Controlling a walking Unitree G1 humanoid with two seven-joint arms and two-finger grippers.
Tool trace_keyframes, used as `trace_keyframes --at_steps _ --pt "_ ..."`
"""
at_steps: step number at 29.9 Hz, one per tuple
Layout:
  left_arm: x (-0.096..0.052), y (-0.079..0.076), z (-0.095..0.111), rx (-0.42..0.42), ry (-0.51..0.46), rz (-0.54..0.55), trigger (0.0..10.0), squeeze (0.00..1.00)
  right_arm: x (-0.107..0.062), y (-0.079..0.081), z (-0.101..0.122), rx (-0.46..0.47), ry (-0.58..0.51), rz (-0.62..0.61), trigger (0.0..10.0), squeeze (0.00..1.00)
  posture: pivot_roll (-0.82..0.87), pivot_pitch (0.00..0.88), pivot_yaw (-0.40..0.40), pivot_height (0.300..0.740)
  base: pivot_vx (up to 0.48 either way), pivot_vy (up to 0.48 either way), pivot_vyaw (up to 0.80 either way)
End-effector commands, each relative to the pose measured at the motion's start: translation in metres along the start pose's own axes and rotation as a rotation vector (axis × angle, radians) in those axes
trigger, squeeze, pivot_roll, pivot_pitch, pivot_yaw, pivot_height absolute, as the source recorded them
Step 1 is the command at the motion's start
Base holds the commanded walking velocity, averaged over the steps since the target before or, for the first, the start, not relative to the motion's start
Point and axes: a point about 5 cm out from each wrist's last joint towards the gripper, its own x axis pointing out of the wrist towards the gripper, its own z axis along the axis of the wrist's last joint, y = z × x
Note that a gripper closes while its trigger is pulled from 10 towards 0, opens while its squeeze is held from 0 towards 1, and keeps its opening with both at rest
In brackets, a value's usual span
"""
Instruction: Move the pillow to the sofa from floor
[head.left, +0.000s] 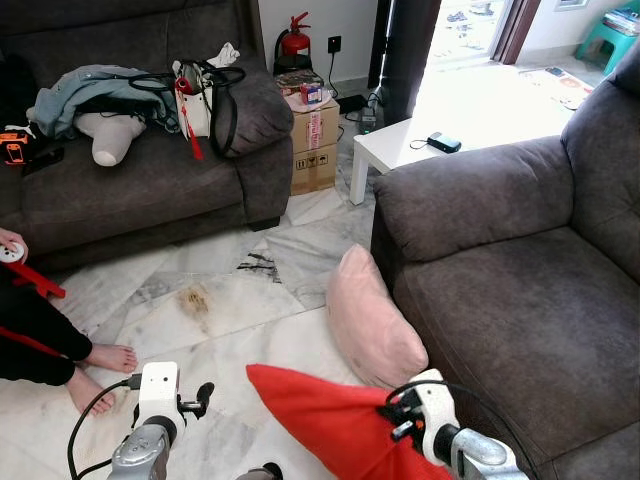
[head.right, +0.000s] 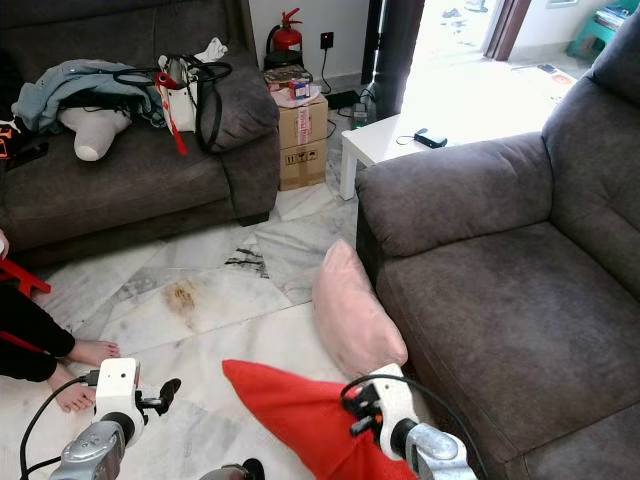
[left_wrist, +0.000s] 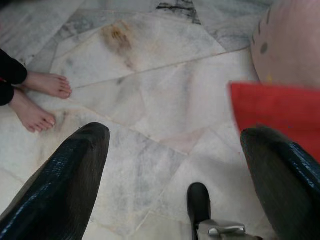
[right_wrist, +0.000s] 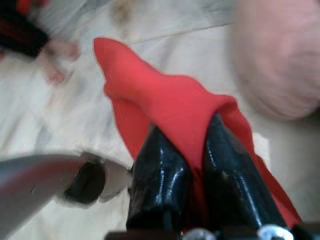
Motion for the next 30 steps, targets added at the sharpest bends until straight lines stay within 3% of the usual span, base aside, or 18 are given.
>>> trace_keyframes --at_steps 1,3,9,30 --pt "-0.003 0.000 -0.010 -0.008 0.040 0.004 10.0 0.00 0.000 -0.002 -0.002 0.133 -0.051 -0.091 10.0 0.00 0.09 0.097 0.003 0.740 0.000 0.000 0.00" --pt "-0.004 0.000 -0.012 -0.011 0.046 0.006 10.0 0.00 -0.001 -0.002 -0.007 0.203 -0.059 -0.128 10.0 0.00 0.09 0.097 0.003 0.740 0.000 0.000 0.00" --pt "-0.005 0.003 -0.015 -0.013 0.060 0.012 10.0 0.00 -0.002 0.002 -0.017 0.279 -0.050 -0.152 10.0 0.00 0.09 0.091 0.002 0.740 0.000 0.000 -0.56" --pt "-0.009 0.004 -0.027 -0.018 0.122 0.018 10.0 0.00 -0.005 0.001 -0.030 0.300 0.006 -0.203 10.0 0.00 0.09 0.066 0.001 0.740 0.000 0.000 -0.74"
